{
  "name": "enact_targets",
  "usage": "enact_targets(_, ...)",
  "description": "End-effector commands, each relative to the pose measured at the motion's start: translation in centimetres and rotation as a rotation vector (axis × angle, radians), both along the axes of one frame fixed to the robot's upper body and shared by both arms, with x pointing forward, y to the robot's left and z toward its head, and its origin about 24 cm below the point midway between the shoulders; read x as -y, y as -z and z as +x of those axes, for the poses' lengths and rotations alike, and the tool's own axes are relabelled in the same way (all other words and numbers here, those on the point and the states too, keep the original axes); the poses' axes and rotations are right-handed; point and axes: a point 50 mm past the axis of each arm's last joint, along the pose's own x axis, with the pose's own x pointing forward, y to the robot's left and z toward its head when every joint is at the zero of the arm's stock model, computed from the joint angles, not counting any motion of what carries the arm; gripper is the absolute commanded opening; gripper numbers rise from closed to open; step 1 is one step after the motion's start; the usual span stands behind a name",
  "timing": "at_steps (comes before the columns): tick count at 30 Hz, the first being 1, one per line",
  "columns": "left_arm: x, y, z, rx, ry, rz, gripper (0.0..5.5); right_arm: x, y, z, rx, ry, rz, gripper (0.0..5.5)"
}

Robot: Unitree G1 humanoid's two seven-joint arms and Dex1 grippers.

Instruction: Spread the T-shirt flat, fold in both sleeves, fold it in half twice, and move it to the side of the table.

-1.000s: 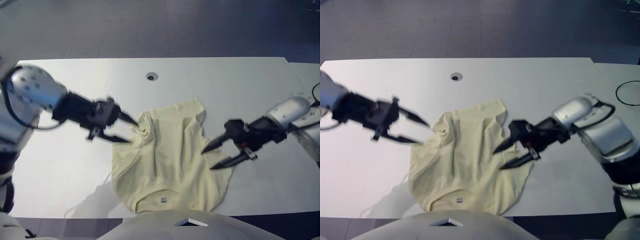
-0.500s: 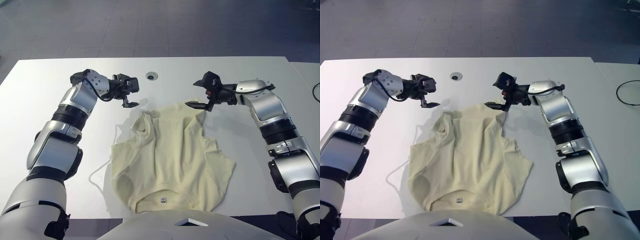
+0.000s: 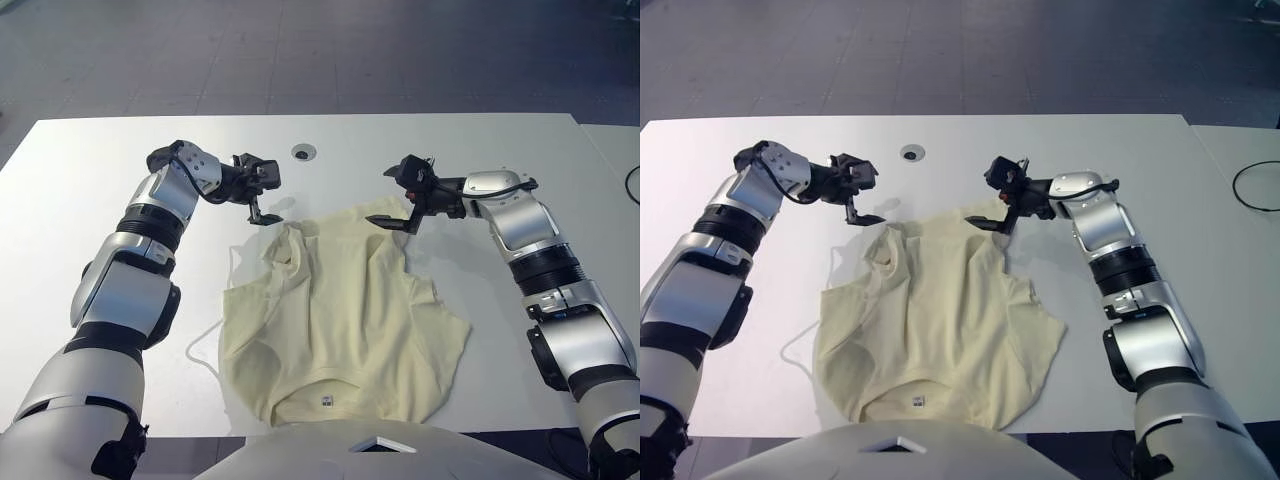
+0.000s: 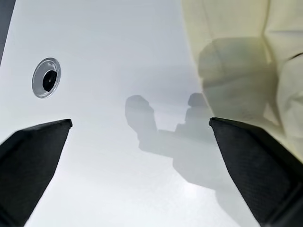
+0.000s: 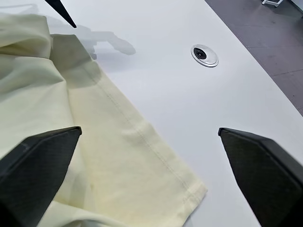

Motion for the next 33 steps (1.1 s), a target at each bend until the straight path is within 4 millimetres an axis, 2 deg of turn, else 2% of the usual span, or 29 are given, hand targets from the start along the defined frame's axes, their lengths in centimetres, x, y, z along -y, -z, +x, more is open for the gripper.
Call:
enact_targets(1, 0.4, 0.1, 0.0, -0.006, 0.015, 0.002, 5.40, -0.1, 0.0, 0.0, 0.011, -0.002, 0.001, 5.38)
enact_targets(6, 0.4, 0.4, -0.1, -0.022, 0.018, 0.004, 5.40, -0.1, 0.2, -0.1, 0.007, 0.000, -0.004, 5.38)
enact_targets(20, 0.6, 3.6, -0.9, -0.085, 0.010, 0.073, 5.40, -0.3, 0.2, -0.1, 0.012, -0.001, 0.000, 5.38)
enact_targets(28, -1.6, 3.6, 0.6, 0.139, -0.063, 0.421, 5.40, -0.2, 0.0, 0.1, 0.031, 0.014, 0.001, 5.38)
enact_targets(31, -1.3, 3.0, 1.3, 0.253, -0.044, 0.476, 5.40, -0.5, -0.1, 0.3, 0.039, 0.016, 0.005, 5.38)
enact_targets(33, -0.1, 2.2, 1.7, 0.385, 0.032, 0.477, 5.40, -0.7, 0.0, 0.4, 0.044, 0.024, 0.005, 5.38)
